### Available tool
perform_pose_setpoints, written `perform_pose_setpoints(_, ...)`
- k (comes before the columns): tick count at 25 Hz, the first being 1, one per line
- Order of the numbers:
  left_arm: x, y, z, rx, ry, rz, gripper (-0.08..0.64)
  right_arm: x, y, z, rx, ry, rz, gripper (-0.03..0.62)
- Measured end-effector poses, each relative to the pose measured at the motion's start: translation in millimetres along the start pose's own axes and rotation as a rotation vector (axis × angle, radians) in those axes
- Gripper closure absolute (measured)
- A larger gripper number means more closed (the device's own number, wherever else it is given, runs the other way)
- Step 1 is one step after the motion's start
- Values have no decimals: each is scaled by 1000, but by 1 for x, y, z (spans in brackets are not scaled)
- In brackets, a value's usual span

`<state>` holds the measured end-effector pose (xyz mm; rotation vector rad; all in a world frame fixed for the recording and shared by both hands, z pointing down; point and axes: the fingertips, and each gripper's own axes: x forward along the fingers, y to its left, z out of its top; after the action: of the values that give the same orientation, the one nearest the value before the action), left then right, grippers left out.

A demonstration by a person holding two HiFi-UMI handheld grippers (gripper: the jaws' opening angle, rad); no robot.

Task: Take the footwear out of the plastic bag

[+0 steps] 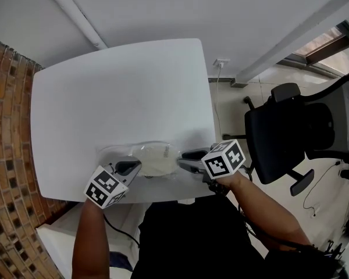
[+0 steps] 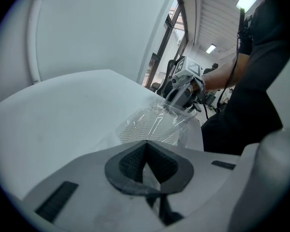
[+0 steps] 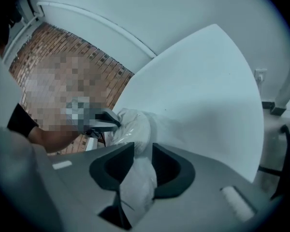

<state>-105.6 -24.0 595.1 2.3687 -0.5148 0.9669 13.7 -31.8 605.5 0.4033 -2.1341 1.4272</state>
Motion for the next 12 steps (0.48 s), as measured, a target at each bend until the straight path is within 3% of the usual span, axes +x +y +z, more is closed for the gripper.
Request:
perform_pose_setpoints(6,0,0,0,1,-8,-9,554,5,2,5,110,-20,68,468)
perform_pose_setpoints(12,0,1,0,3,-8,-1,554,14,6,7,103,5,64,467)
